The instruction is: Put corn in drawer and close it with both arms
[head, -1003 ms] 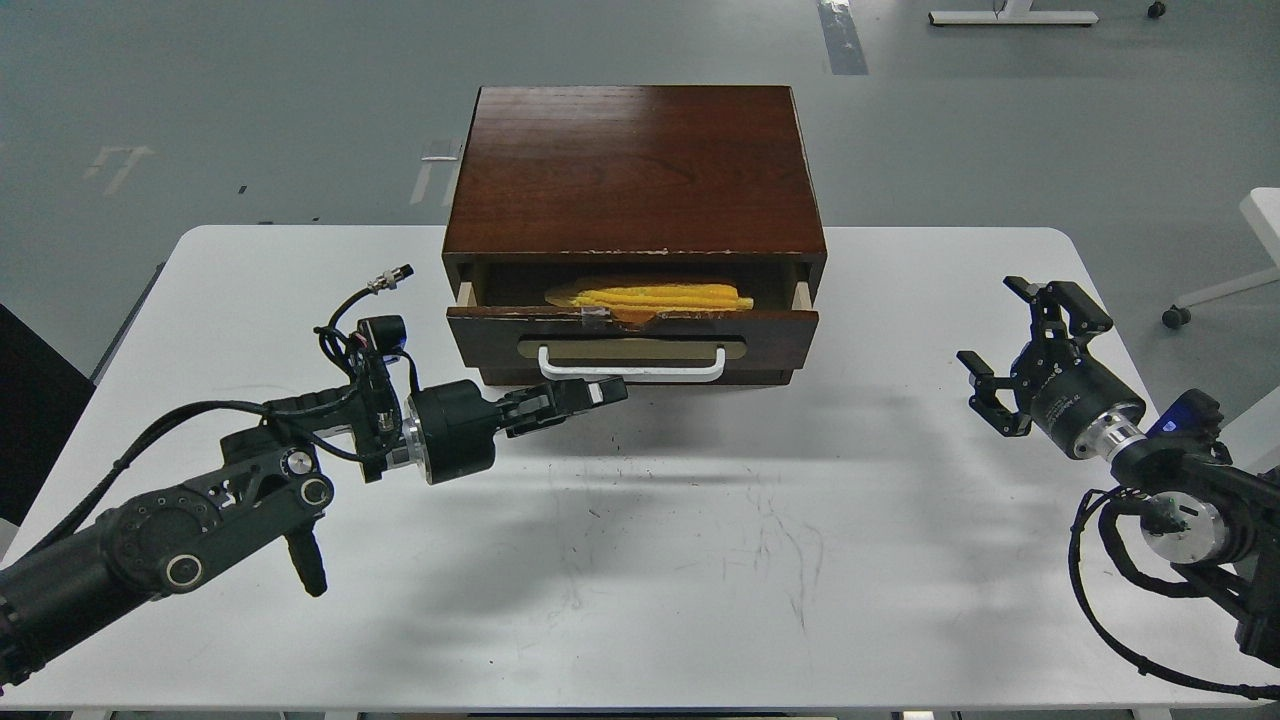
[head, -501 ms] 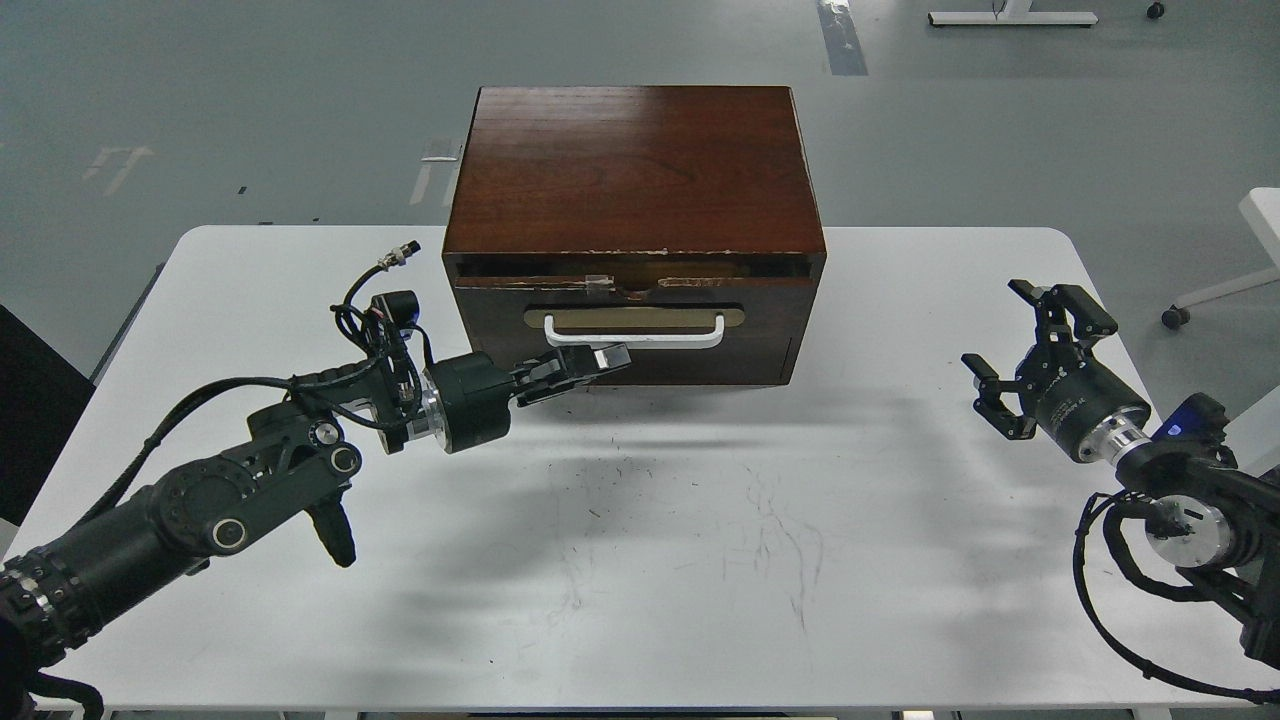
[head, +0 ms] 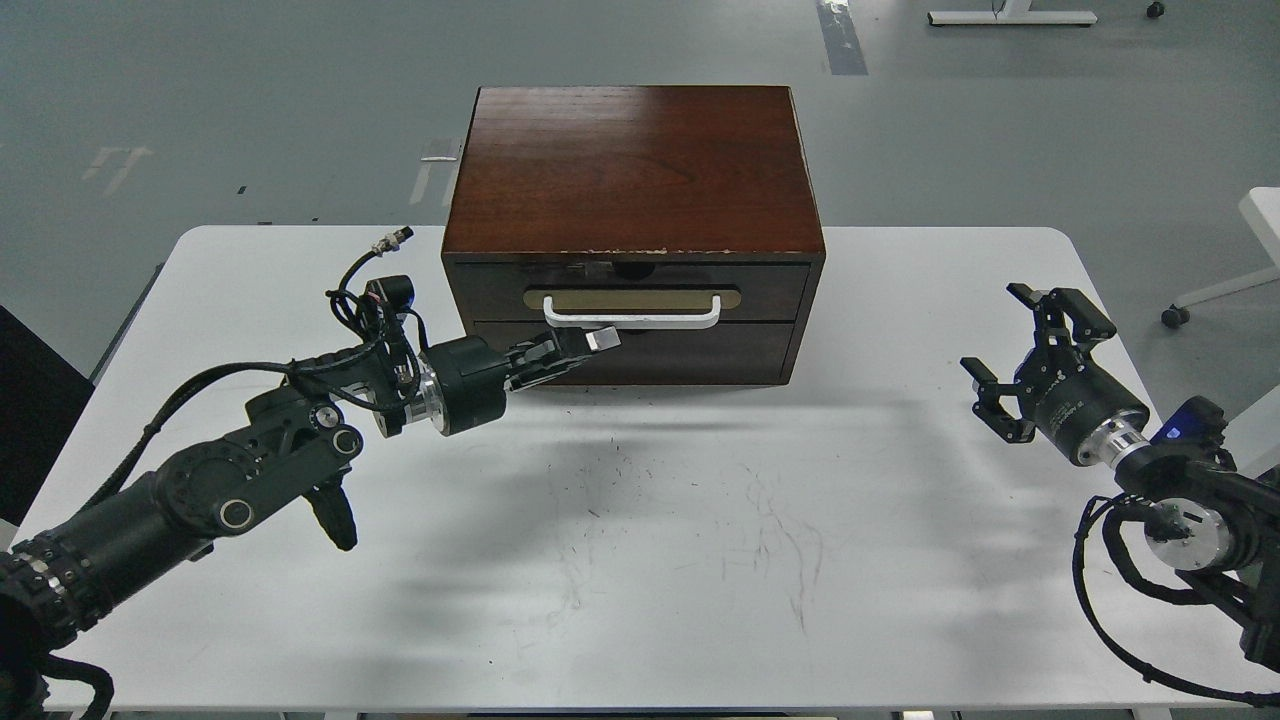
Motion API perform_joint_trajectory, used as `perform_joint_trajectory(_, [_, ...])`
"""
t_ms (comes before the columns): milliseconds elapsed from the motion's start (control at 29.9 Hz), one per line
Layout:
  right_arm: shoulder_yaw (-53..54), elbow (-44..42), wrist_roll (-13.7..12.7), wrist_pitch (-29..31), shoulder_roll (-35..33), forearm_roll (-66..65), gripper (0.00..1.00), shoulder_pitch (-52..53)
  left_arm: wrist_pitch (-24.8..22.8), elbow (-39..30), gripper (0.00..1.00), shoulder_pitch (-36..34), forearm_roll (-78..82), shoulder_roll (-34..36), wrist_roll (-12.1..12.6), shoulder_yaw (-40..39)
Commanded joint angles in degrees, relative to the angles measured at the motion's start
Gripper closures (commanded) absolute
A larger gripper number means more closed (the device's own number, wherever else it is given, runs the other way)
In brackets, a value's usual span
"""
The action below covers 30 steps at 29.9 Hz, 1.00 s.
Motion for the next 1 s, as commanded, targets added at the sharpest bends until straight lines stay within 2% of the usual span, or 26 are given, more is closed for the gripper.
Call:
perform_joint_trajectory(0, [0.04, 0.0, 0.0, 0.0, 0.01, 0.0, 0.01, -0.06, -0.4, -0.06, 1.0, 0.01, -0.36, 0.32, -0.03, 0.01])
perform_joint_trajectory(100, [0.04, 0.0, 0.0, 0.0, 0.01, 0.0, 0.01, -0.05, -2.24, -1.29, 1.0, 0.19, -0.36, 1.54, -0.03, 0.19])
perform_joint_trajectory(167, [0.04, 0.09, 0.0, 0.09, 0.01, 0.0, 0.01, 0.03, -4.96, -4.62, 1.0, 1.06, -0.27, 3.82, -0.03, 0.36])
perform_joint_trajectory(301, [0.22, 0.09, 0.0, 0.09, 0.01, 0.0, 0.01, 0.03, -6.46, -9.11, 1.0, 2.56, -0.62, 6.99, -0.03, 0.1])
perform_joint_trajectory(434, [0.31, 0.09, 0.0, 0.17, 0.01, 0.0, 0.01, 0.03, -8.83, -15.88, 0.99, 3.18, -7.55, 12.44, -0.03, -0.16])
perform_joint_trajectory(468, [0.31, 0.09, 0.0, 0.18, 0.01, 0.0, 0.01, 0.03, -9.53, -17.8, 0.8, 3.18, -11.65, 14.19, -0.03, -0.34])
perform_joint_trajectory(501, [0.39, 0.09, 0.0, 0.18, 0.01, 0.0, 0.01, 0.03, -9.8, -18.69, 0.69, 3.18, -13.96, 15.07, -0.03, -0.69])
perform_joint_trajectory(568, [0.39, 0.09, 0.0, 0.18, 0.01, 0.0, 0.01, 0.03, -10.21, -21.15, 0.23, 3.18, -23.86, 18.41, -0.03, -4.01])
perform_joint_trajectory(602, [0.39, 0.09, 0.0, 0.18, 0.01, 0.0, 0.01, 0.03, -10.21, -21.25, 0.09, 3.26, -26.44, 19.12, -0.03, -4.99])
perform_joint_trajectory(635, [0.48, 0.0, 0.0, 0.18, 0.01, 0.0, 0.01, 0.03, -10.21, -21.25, 0.0, 3.26, -31.07, 20.0, -0.03, -7.0])
perform_joint_trajectory(769, [0.66, 0.0, 0.0, 0.18, -0.08, 0.0, 0.01, 0.03, -10.21, -19.76, 0.0, 3.26, -40.6, 21.06, -0.03, -12.55])
perform_joint_trajectory(835, [0.75, -0.17, 0.0, 0.18, -0.08, 0.0, 0.01, 0.29, -10.21, -15.47, 0.0, 3.18, -43.94, 21.41, -0.03, -15.27])
perform_joint_trajectory(969, [0.83, -0.35, 0.0, 0.09, -0.08, 0.0, 0.01, 0.74, -10.21, -9.13, 0.0, 3.18, -44.3, 21.5, -0.03, -15.98])
